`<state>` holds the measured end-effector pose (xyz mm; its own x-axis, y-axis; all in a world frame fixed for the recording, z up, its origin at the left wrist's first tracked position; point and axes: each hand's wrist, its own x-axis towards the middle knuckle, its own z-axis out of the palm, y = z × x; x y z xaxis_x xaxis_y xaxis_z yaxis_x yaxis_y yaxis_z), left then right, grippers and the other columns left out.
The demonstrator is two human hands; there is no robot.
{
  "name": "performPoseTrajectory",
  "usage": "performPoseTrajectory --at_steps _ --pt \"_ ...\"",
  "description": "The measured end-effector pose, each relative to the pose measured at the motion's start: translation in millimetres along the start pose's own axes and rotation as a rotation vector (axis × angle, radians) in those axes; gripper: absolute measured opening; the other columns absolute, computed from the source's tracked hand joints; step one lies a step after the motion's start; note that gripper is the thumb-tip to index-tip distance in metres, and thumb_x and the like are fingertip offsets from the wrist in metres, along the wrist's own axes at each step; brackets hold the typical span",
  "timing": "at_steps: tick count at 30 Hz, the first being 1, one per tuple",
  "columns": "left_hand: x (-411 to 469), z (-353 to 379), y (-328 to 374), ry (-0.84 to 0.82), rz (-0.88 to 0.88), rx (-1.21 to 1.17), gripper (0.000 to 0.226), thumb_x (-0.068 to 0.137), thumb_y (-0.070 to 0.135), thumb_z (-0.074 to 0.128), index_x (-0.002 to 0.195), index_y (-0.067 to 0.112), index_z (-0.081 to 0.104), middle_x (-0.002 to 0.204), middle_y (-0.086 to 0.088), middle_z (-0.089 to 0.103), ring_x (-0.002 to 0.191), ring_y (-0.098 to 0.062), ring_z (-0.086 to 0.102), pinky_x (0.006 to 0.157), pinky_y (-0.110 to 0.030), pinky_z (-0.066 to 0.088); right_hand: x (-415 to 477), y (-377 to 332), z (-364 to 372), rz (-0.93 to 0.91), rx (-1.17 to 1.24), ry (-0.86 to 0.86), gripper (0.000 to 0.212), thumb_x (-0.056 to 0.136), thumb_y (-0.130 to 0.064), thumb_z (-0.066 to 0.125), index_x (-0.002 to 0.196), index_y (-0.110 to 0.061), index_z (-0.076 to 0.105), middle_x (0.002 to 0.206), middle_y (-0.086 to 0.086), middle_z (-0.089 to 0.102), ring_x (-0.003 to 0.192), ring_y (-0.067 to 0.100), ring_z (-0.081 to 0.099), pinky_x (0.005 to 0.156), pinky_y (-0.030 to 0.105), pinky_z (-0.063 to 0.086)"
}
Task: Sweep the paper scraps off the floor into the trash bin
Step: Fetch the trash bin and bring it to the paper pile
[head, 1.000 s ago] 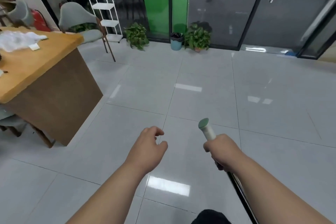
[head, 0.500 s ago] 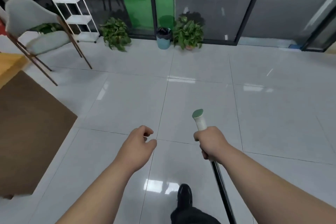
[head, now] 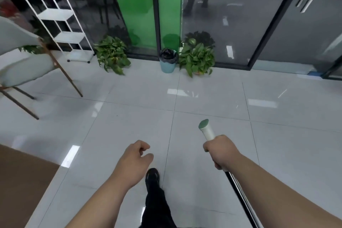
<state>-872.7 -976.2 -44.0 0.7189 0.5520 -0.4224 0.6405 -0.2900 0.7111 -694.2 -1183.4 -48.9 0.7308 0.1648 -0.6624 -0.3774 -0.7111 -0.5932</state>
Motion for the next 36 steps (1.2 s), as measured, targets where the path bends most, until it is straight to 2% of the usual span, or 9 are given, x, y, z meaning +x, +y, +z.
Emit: performPoseTrajectory --at_steps 5,10,16,21,25,28,30,33,36 --pt "160 -62 47 -0.097 0.038 0.048 0.014 0.095 0.025 0.061 0.106 0.033 0.057 0.107 0.009 0.054 0.087 -0.005 0.053 0.068 -0.020 0.040 102 -126 17 0.035 -0.062 -0.004 0.008 0.075 -0.009 0.055 0.082 -0.005 0.054 0.060 0.008 0.046 0.042 0.022 0.043 0.048 0.027 0.037" --pt "305 -115 108 -0.135 0.016 0.065 0.013 0.095 0.026 0.059 0.105 0.034 0.057 0.111 0.009 0.056 0.087 -0.008 0.057 0.068 -0.022 0.043 194 -244 12 0.064 -0.059 -0.014 0.003 0.078 -0.008 0.055 0.079 -0.007 0.053 0.058 0.007 0.045 0.043 0.021 0.041 0.045 0.025 0.036" --pt "468 -127 165 -0.194 -0.020 0.095 0.016 0.095 0.027 0.059 0.111 0.030 0.058 0.111 0.008 0.059 0.081 -0.005 0.058 0.064 -0.019 0.042 332 -353 -3 0.124 0.005 -0.042 0.002 0.080 -0.004 0.056 0.079 -0.004 0.055 0.056 0.008 0.046 0.042 0.021 0.040 0.045 0.024 0.032" --pt "608 -129 219 -0.179 -0.119 0.077 0.016 0.097 0.027 0.057 0.113 0.028 0.059 0.110 0.007 0.062 0.074 -0.010 0.058 0.057 -0.020 0.044 471 -441 -22 0.191 0.090 -0.082 0.003 0.081 -0.002 0.057 0.082 -0.002 0.054 0.055 0.008 0.043 0.035 0.019 0.037 0.045 0.023 0.032" --pt "713 -127 258 -0.152 -0.188 0.035 0.013 0.097 0.024 0.060 0.108 0.028 0.062 0.104 0.007 0.067 0.082 -0.009 0.061 0.062 -0.018 0.046 579 -513 -40 0.231 0.129 -0.086 0.007 0.080 -0.001 0.057 0.077 -0.005 0.051 0.051 0.008 0.041 0.039 0.018 0.035 0.048 0.027 0.033" --pt "787 -117 271 -0.184 -0.239 0.019 0.015 0.096 0.022 0.061 0.110 0.026 0.063 0.101 0.009 0.068 0.086 -0.003 0.061 0.068 -0.018 0.044 652 -554 -40 0.198 0.025 -0.122 0.015 0.085 -0.005 0.058 0.071 -0.007 0.054 0.051 0.011 0.049 0.043 0.024 0.046 0.050 0.030 0.042" --pt "838 -107 269 -0.213 -0.280 0.011 0.014 0.096 0.023 0.061 0.109 0.025 0.064 0.098 0.011 0.069 0.085 -0.001 0.061 0.067 -0.016 0.042 701 -570 -31 0.236 0.051 -0.132 0.002 0.081 -0.002 0.058 0.080 -0.002 0.056 0.049 0.008 0.045 0.045 0.022 0.041 0.051 0.030 0.039" --pt "924 -82 255 -0.244 -0.312 0.020 0.011 0.097 0.024 0.060 0.107 0.027 0.064 0.099 0.012 0.068 0.090 0.001 0.060 0.070 -0.015 0.041 781 -580 -2 0.302 0.029 -0.144 0.013 0.079 -0.004 0.060 0.091 -0.001 0.058 0.060 0.009 0.047 0.051 0.021 0.041 0.048 0.026 0.038" --pt "1016 -51 233 -0.273 -0.322 -0.010 0.018 0.097 0.027 0.058 0.114 0.027 0.063 0.106 0.014 0.066 0.096 -0.001 0.059 0.075 -0.019 0.043 870 -582 37 0.333 0.010 -0.185 0.014 0.077 -0.006 0.062 0.091 -0.003 0.059 0.063 0.011 0.050 0.057 0.024 0.046 0.053 0.029 0.040"
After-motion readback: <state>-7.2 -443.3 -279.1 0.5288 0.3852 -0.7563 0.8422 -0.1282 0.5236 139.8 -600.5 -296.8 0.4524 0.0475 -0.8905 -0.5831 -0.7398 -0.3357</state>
